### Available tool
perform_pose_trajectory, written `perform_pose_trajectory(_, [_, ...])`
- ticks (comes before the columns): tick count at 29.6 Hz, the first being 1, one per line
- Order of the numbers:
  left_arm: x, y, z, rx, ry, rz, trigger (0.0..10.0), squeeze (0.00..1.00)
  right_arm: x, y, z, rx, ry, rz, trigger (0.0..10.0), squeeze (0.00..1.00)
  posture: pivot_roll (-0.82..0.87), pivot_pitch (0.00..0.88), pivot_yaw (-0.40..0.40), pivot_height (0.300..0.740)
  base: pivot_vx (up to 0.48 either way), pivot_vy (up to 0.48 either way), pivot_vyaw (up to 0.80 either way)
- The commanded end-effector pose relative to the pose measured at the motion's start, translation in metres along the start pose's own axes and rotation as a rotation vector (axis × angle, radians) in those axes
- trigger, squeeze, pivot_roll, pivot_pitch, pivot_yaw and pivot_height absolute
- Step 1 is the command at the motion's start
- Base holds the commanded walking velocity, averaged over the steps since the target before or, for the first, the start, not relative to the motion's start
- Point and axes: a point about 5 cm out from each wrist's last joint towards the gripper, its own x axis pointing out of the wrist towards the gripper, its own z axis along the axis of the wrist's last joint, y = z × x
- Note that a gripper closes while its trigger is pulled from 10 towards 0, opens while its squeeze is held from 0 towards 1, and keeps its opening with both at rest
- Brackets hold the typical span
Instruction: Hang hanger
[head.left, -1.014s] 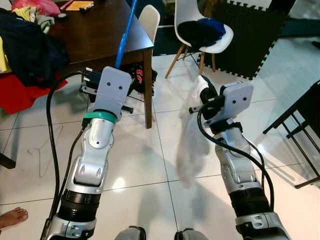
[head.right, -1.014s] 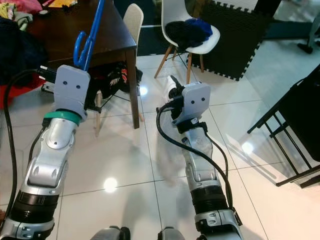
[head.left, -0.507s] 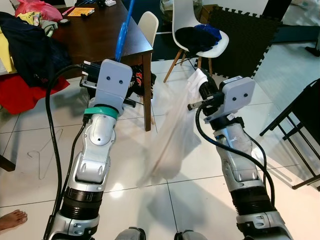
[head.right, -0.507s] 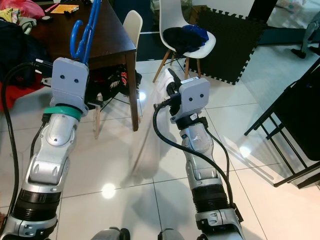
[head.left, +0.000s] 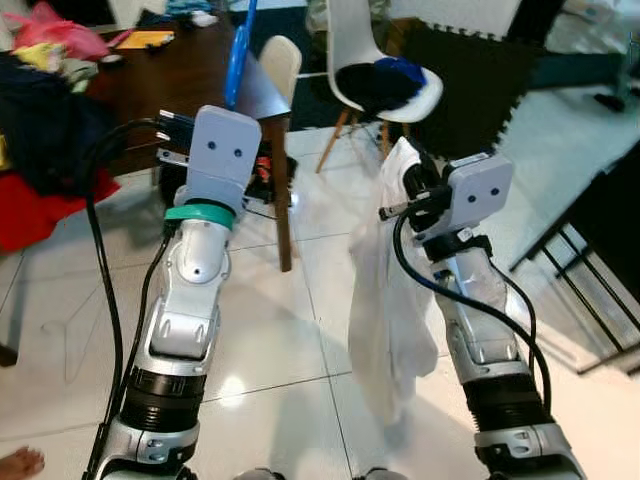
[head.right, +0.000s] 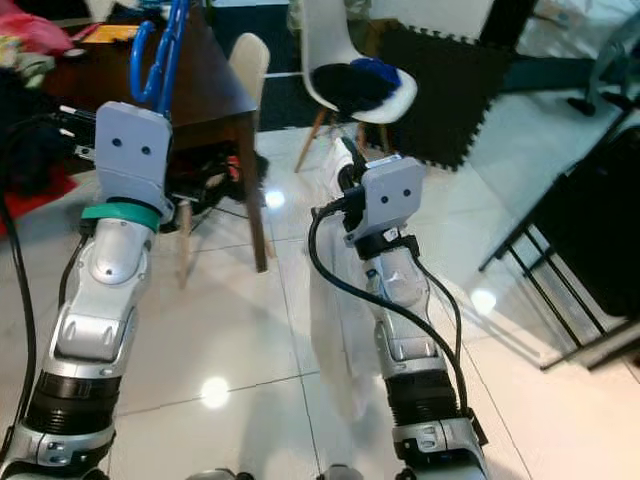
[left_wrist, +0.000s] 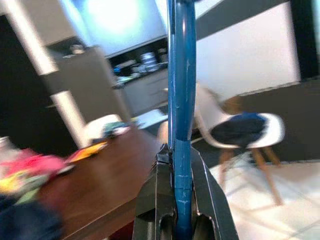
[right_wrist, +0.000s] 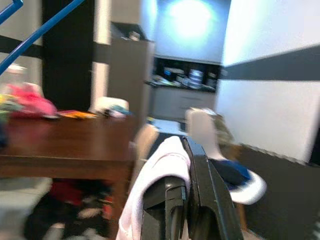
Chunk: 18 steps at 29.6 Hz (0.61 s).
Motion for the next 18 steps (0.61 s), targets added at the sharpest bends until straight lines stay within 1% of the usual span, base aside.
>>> perform_pose_trajectory(1, [-0.0004,-0.0015,0.0007,0.001,-0.009,-0.006,10.0,0.0,0.0026,-0.0014,0.0027,0.005,-0.013,-0.01,10.0,0.0,0.01,0.0,0.062,0.74,0.48,0.0,-0.77])
perform_pose_trajectory(3, [-0.0006,-0.0014,0.0006,0.002,-0.009,-0.006,10.0,0.0,0.0027,-0.0014,0.0028,0.005,-0.015,-0.01,10.0,0.0,0.01,0.0,0.062,0.74,0.48,0.0,-0.77])
perform_pose_trajectory(11, [-0.0008,-0.0017,0.0001,0.003,-0.008,-0.006,10.0,0.0,0.0026,0.0007,0.0023,-0.024,-0.012,0.008,10.0,0.0,0.01,0.0,0.062,0.74,0.48,0.0,0.0])
perform_pose_trajectory(18, [-0.0008,-0.0017,-0.0002,0.003,-0.007,-0.004,10.0,0.0,0.0024,0.003,0.0009,-0.034,-0.002,0.022,10.0,0.0,0.01,0.0,0.062,0.74,0.48,0.0,0.76])
